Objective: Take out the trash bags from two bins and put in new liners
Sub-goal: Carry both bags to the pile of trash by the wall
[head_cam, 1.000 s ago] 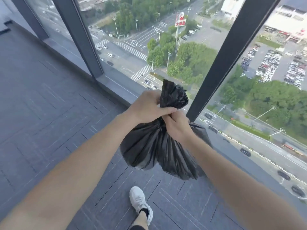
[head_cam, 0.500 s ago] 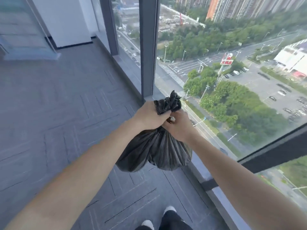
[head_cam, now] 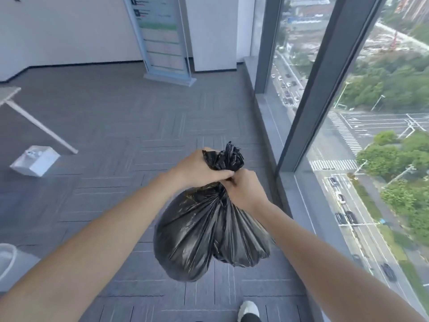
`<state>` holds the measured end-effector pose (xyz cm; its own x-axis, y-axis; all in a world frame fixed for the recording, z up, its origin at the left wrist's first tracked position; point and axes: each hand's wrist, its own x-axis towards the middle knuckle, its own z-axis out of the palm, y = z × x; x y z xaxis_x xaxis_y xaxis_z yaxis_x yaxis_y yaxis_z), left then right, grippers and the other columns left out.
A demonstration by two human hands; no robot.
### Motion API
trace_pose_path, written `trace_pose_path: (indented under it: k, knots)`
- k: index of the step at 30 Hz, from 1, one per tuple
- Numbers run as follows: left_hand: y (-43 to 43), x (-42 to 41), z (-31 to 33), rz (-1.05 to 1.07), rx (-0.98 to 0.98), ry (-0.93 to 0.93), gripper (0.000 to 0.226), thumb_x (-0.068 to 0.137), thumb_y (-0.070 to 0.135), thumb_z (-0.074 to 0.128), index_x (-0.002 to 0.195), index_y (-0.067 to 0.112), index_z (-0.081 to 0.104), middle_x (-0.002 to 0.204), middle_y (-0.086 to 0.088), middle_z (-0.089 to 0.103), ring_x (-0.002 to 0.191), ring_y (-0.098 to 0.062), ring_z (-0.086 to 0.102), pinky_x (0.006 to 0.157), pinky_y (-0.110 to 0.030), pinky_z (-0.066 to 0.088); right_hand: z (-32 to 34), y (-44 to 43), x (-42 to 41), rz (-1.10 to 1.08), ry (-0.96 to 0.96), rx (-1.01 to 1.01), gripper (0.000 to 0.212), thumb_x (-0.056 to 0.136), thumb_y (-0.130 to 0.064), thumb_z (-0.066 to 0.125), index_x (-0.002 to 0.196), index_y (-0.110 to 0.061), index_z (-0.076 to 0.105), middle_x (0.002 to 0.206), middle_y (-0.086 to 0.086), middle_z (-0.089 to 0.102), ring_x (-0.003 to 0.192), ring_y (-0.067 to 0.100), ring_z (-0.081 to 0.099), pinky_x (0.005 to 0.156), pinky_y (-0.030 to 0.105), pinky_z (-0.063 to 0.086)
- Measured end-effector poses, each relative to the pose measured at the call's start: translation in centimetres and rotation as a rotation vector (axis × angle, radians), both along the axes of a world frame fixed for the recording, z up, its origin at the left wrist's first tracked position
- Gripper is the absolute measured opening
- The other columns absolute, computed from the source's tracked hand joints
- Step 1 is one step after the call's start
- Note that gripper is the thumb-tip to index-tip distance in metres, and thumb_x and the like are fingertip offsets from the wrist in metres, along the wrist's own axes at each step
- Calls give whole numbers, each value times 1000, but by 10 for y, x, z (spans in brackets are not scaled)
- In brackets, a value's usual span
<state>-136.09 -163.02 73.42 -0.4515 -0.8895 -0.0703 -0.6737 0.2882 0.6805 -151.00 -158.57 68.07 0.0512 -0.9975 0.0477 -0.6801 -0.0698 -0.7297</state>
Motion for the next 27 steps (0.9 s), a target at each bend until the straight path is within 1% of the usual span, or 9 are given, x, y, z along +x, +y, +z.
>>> trace_pose_path:
  k: [2,5,9,12,15,20,23,25,27]
  knots:
    - [-29,6,3,50,-8,48,15,76,38,79,80,32,66,83,13,70,83,-5,65,76,-27,49,7,-39,3,63,-13,-3,52,95,-12,57,50,-17,31,43,-6,33,41,11,29,38,19,30]
    - [-68,24,7,147,-33,102,31,73,39,83,98,28,67,94,14,70,91,-1,64,84,-24,50,10,-94,15,125,-39,-12,53,94,-10,57,49,-19,31,42,-6,33,41,12,28,38,21,26]
    - [-130,54,9,229,-57,134,22,73,35,83,81,34,62,80,15,67,79,2,62,74,-19,47,10,-173,42,173,-69,-18,54,93,-11,59,47,-19,32,40,-8,33,38,9,28,37,19,27]
    - [-188,81,8,265,-105,133,25,66,50,77,83,37,64,84,14,70,86,-8,66,80,-30,51,11,-234,67,207,-89,-3,56,94,-17,62,45,-18,34,34,-9,32,32,10,34,34,18,25]
    - [-249,106,11,264,-116,133,22,72,45,79,85,34,65,88,11,71,90,-12,66,82,-31,51,17,-297,91,225,-38,6,59,94,-20,62,42,-16,33,27,-6,32,30,11,34,34,18,24]
    - [-342,142,16,303,-103,119,23,70,48,81,84,45,63,96,14,70,96,-9,65,84,-27,50,31,-406,135,274,67,-21,34,84,-9,56,54,0,42,49,14,46,49,22,36,45,30,29]
    - [-392,169,18,424,-64,188,19,71,46,81,69,40,63,77,21,68,80,-2,64,72,-21,48,36,-465,165,289,31,-11,36,84,-8,55,52,-1,41,48,10,42,48,20,32,44,29,28]
    - [-427,191,17,452,-63,228,32,76,41,79,53,40,59,56,25,59,63,4,57,58,-14,38,35,-503,189,317,-3,-15,45,88,-9,56,49,-6,35,46,6,34,46,16,25,41,24,23]
    - [-463,215,13,479,-58,264,37,80,34,79,50,39,57,49,25,55,55,9,52,52,-10,33,31,-544,217,364,-61,-17,48,91,-8,57,48,-8,35,44,5,32,43,12,23,39,20,20]
